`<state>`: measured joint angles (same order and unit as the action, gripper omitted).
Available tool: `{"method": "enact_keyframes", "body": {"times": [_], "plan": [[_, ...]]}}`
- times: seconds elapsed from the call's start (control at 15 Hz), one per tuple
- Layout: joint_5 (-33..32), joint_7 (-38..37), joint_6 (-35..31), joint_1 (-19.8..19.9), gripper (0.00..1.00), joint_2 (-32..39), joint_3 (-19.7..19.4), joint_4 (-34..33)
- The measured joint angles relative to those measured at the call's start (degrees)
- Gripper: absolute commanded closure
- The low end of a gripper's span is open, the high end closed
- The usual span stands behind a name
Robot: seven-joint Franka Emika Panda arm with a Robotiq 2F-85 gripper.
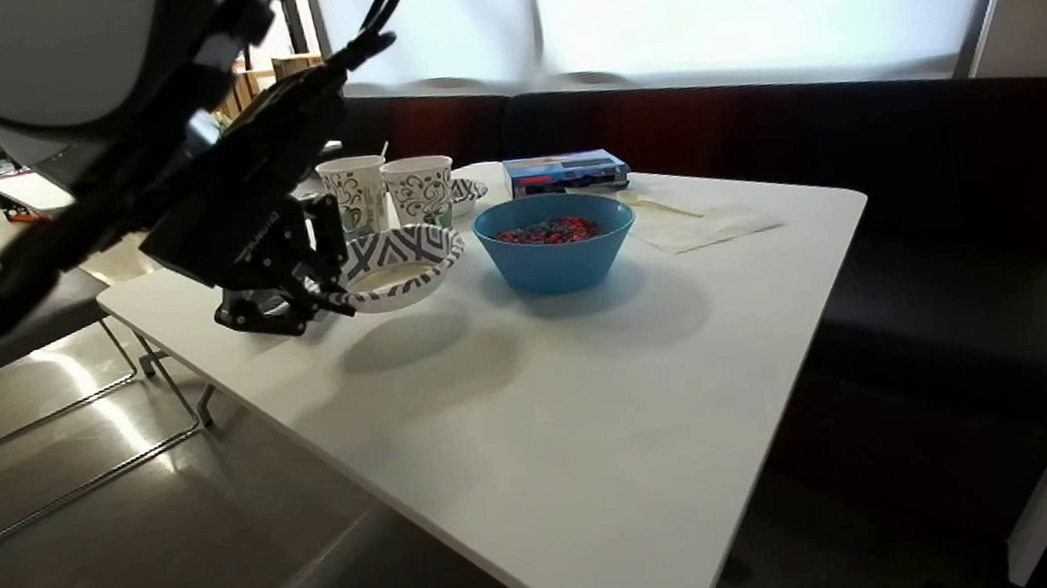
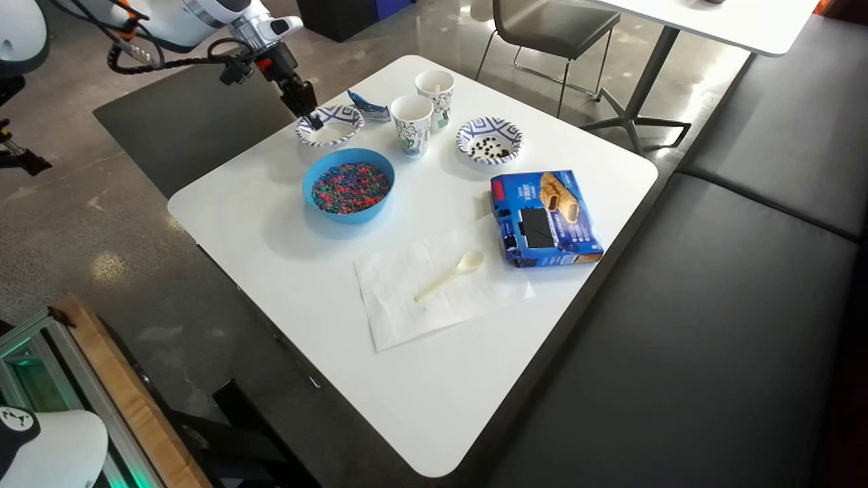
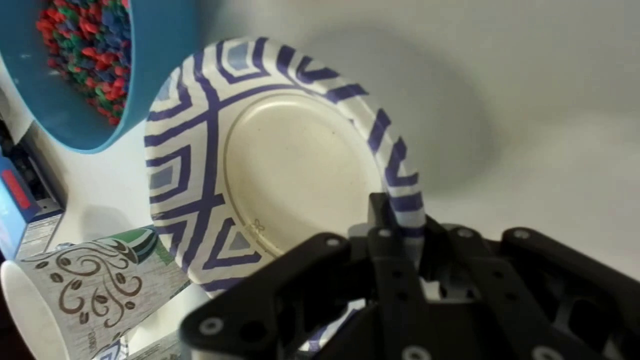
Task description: Put the left bowl on the blue box
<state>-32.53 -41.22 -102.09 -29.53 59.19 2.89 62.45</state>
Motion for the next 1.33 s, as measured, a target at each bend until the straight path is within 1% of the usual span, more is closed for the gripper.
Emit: {"method": "enact_keyframes", "body": {"times": [0.2, 0.47, 0.53, 0.67, 0.8, 0.93, 1.0, 1.2, 1.33], "plan": [[-0.5, 0.0, 4.7, -1.6, 0.98, -2.6, 0.0, 0.6], [-1.4, 0.0, 7.0, -2.3, 0.98, -7.4, 0.0, 5.1], [-1.6, 0.0, 7.0, -2.2, 0.93, -8.7, -0.2, 6.8], [-1.7, -0.2, 6.9, -1.6, 0.93, -11.0, -0.4, 10.1], [-1.7, -0.2, 6.8, -1.1, 0.93, -12.2, -0.4, 11.8], [-1.7, -0.2, 6.8, -1.1, 0.93, -12.6, -0.4, 12.4], [-1.7, -0.3, 6.7, -1.1, 0.98, -12.7, -0.4, 12.6], [-1.7, 0.0, 6.7, -1.0, 0.98, -12.8, -0.4, 12.7], [-1.6, 2.2, 6.3, -0.2, 0.98, -13.1, -0.4, 12.6]]}}
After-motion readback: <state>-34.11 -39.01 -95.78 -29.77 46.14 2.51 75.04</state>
